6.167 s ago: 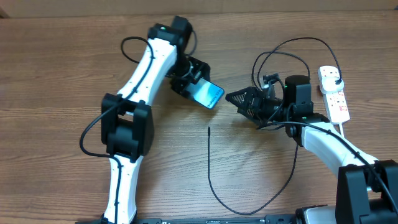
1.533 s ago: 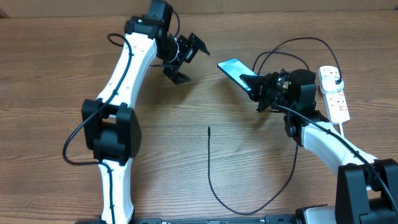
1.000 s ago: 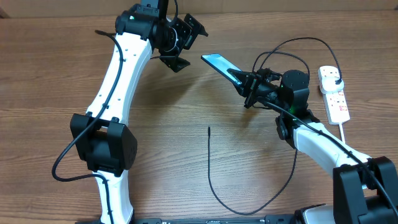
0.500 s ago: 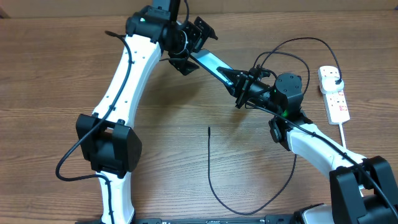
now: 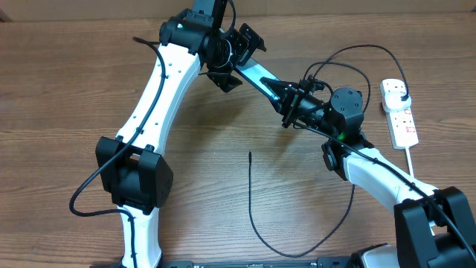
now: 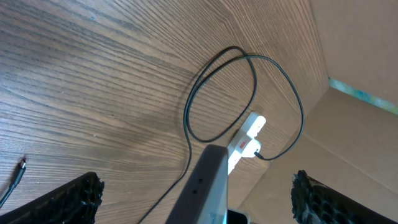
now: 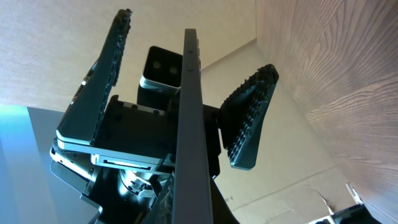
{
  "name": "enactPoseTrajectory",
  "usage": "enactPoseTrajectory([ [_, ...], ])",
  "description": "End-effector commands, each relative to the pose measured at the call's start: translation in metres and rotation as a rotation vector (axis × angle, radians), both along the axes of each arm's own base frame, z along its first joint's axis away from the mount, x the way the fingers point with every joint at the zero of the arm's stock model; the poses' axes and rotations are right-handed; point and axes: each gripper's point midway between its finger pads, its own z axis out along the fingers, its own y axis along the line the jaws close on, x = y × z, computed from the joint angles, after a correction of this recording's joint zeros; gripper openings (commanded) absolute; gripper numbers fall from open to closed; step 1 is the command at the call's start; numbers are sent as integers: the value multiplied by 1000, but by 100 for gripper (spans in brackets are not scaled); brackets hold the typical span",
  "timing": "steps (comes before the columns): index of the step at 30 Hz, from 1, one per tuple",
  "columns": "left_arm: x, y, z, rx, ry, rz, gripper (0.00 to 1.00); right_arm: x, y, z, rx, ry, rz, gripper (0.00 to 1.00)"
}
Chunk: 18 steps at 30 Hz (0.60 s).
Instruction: Plug charger to phone and switch on socket
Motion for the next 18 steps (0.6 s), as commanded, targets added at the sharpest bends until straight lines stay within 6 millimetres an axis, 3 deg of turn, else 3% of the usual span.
enactPoseTrajectory([
  [1,-1,-3,13,1,-30,6,100,6,-2,14,94,74,-37,4],
  [18,-1,-3,13,1,-28,5,100,13,-8,12,93,81,-95,4],
])
